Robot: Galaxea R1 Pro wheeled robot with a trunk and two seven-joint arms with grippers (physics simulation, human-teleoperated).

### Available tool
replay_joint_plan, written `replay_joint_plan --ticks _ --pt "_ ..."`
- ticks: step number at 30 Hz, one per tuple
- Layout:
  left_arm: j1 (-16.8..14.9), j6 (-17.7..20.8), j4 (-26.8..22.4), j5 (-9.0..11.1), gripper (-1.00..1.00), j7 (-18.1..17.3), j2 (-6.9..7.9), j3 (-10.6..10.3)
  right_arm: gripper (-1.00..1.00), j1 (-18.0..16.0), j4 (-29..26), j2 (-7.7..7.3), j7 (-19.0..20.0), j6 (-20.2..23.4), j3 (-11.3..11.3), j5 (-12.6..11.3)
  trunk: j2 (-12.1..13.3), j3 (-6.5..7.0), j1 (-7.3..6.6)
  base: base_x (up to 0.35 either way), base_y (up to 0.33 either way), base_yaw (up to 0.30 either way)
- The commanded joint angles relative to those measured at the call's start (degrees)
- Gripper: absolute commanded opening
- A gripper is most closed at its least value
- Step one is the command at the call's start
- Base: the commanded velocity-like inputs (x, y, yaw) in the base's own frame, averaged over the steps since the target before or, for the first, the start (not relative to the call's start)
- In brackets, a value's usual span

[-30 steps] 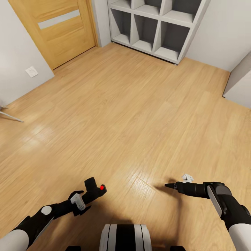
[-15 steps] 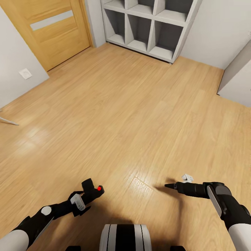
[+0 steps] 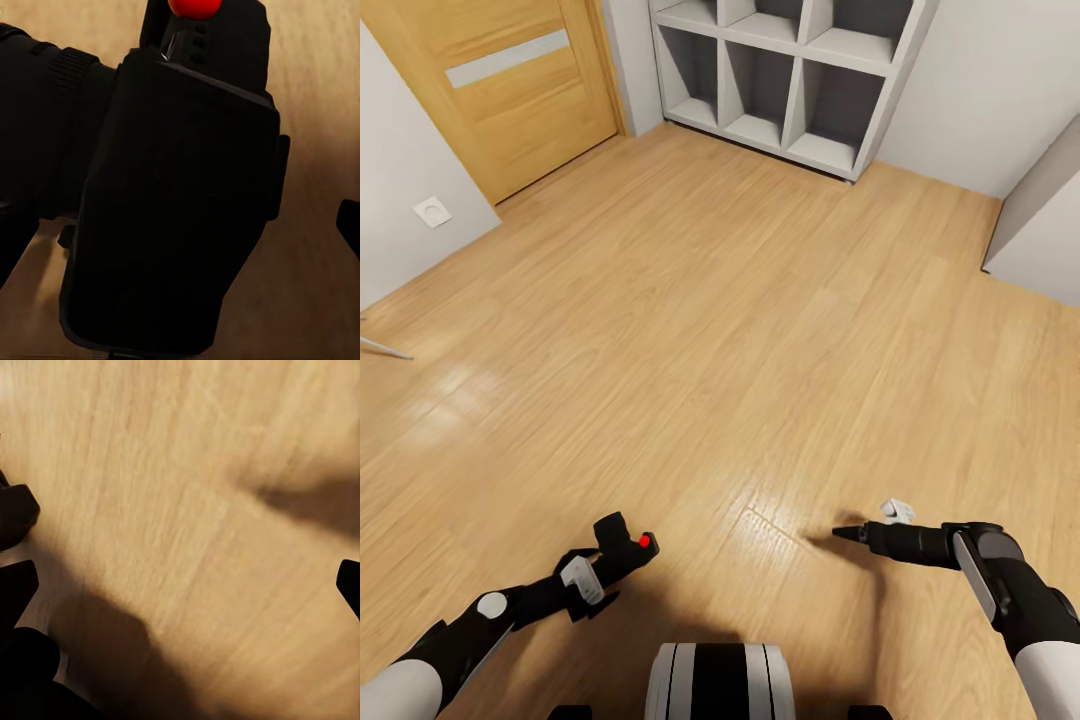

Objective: Attach the digital camera to the camera tripod in the bedroom.

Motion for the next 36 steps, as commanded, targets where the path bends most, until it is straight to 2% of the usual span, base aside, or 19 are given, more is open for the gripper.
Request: replay_joint_plan --ticks 1,6,20,28,33,35,36 --pt "0.00 -0.32 0.00 -0.55 1.00 0.61 0.02 -0.01 1.00 -0.02 -0.01 0.00 -0.10 0.00 -0.04 -0.53 -0.01 -0.03 -0.01 0.000 0.000 0.000" --pt "-0.03 -0.32 0.20 -0.55 1.00 2.27 0.03 -0.05 1.00 -0.02 -0.01 0.01 -0.04 -2.04 -0.07 -0.87 -0.01 -0.03 -0.01 0.000 0.000 0.000" --pt "-0.03 -0.24 0.30 -0.86 1.00 2.98 -0.01 -0.14 1.00 -0.02 -0.01 0.06 -0.01 -2.55 -0.08 -0.96 -0.01 -0.03 -0.01 0.000 0.000 0.000" --pt "-0.07 -0.03 0.82 -4.55 1.00 6.58 -0.05 -0.07 1.00 -0.02 -0.01 0.09 0.04 -2.56 -0.05 -0.88 -0.01 -0.03 -0.01 0.000 0.000 0.000" --pt "-0.07 0.19 1.27 -5.60 1.00 7.42 -0.16 -0.05 1.00 -0.02 -0.01 0.08 0.04 -2.56 -0.11 -0.86 -0.01 -0.03 -0.01 0.000 0.000 0.000" --pt "-0.07 0.29 1.42 -5.71 1.00 7.50 -0.45 -0.10 1.00 -0.02 -0.01 0.09 0.04 -2.56 -0.09 -0.81 -0.01 -0.03 -0.01 0.000 0.000 0.000" --pt "-0.07 0.86 2.13 -5.80 1.00 7.62 -1.31 -0.29 1.00 -0.02 -0.01 0.07 0.06 -2.56 -0.08 -0.78 -0.01 -0.03 -0.01 0.000 0.000 0.000"
